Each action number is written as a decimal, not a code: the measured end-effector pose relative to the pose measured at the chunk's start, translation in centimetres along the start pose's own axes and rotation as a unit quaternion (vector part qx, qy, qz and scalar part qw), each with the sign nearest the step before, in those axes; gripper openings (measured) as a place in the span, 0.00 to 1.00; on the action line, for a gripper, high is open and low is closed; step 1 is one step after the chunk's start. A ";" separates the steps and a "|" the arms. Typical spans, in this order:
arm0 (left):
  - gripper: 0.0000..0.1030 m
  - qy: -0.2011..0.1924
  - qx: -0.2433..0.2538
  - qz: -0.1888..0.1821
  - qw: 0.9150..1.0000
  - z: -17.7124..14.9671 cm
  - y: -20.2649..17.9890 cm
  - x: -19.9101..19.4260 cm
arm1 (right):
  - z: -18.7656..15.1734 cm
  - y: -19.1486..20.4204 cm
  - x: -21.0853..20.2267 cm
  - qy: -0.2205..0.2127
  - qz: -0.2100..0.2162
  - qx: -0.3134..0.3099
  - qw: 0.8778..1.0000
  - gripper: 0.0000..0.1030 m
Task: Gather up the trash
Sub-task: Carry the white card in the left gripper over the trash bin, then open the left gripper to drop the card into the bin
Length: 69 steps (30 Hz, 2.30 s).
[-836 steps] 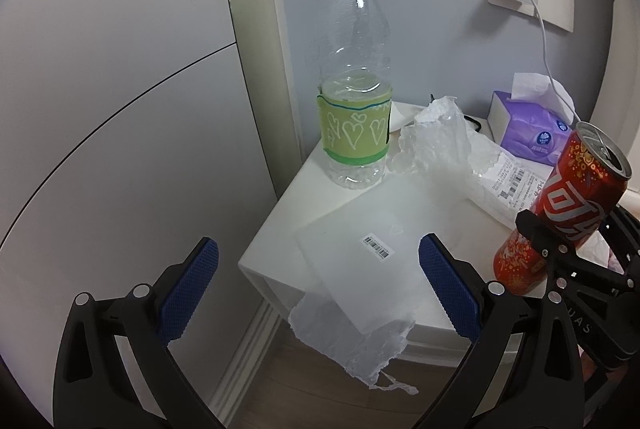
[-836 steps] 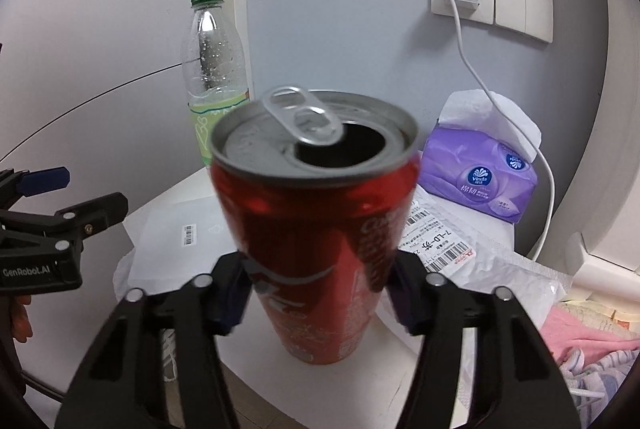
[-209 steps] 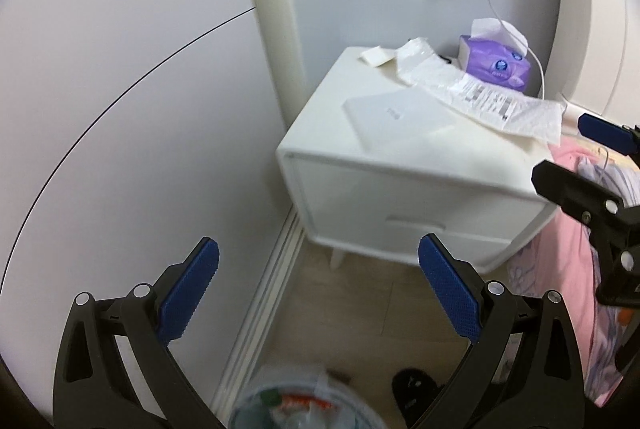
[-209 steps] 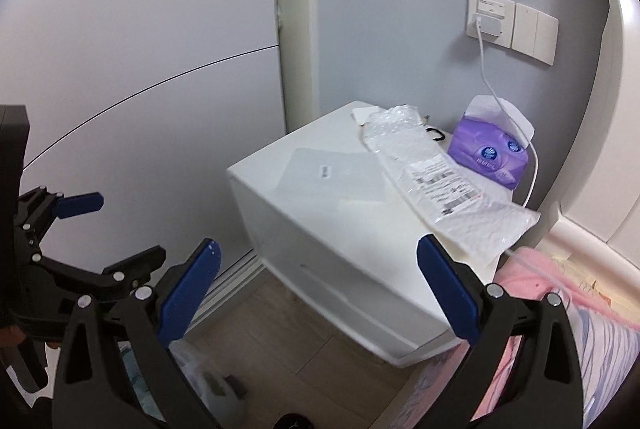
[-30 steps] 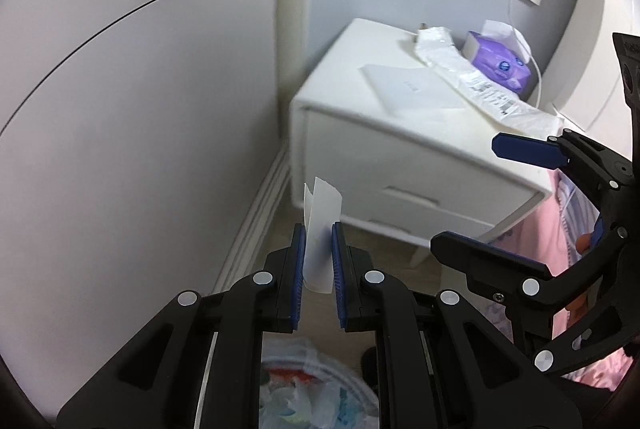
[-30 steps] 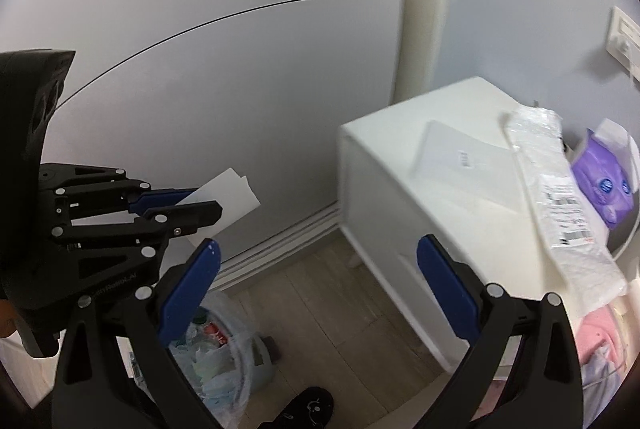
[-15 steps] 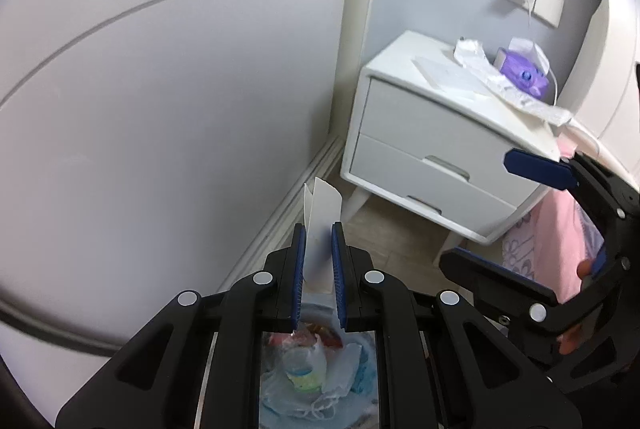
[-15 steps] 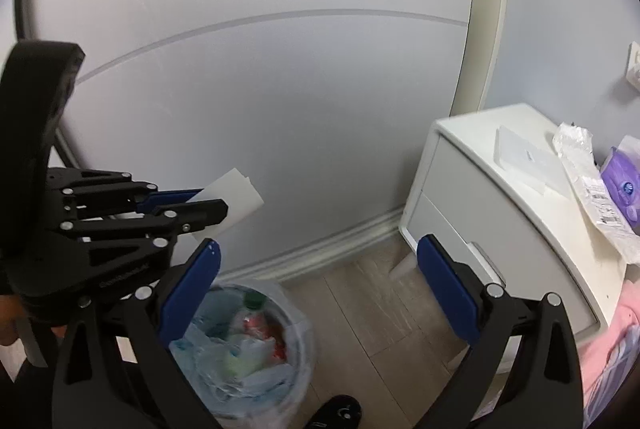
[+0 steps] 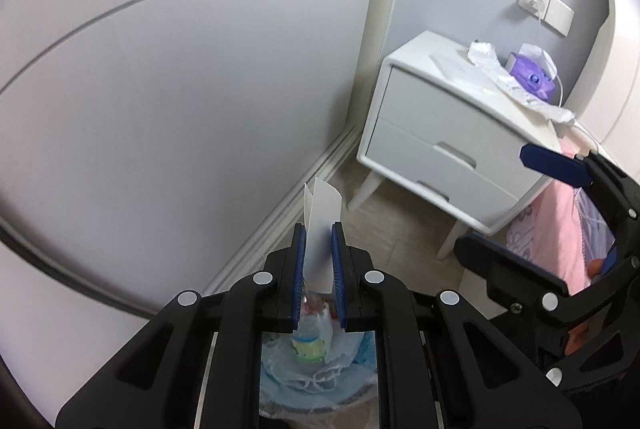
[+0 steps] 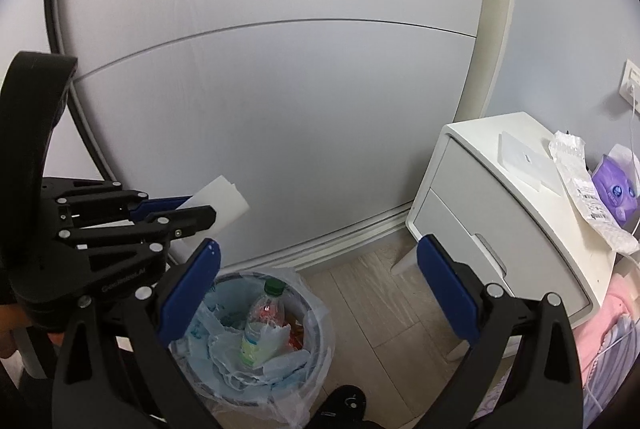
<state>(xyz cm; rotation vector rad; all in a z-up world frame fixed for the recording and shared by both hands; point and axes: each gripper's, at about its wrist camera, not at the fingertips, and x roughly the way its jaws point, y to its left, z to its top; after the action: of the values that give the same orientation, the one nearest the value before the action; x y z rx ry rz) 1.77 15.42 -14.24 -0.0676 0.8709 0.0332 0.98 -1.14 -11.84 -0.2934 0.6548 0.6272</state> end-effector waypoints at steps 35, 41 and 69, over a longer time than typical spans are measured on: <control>0.12 0.209 -0.011 0.029 0.977 -11.9 5.5 14.9 | -10.1 6.9 12.8 0.137 0.057 -0.117 0.982 0.93; 0.12 0.233 -0.006 0.025 0.972 -13.0 5.5 17.0 | -11.0 6.8 14.6 0.179 0.063 -0.105 0.976 0.93; 0.72 0.242 -0.010 0.053 0.969 -14.1 5.9 17.5 | -10.5 6.0 15.2 0.178 0.032 -0.100 0.978 0.93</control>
<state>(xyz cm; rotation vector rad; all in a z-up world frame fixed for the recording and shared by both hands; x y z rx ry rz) 1.94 20.30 -36.94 -0.0480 1.3638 0.1297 1.65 5.67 -30.05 -0.5828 0.9494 0.7102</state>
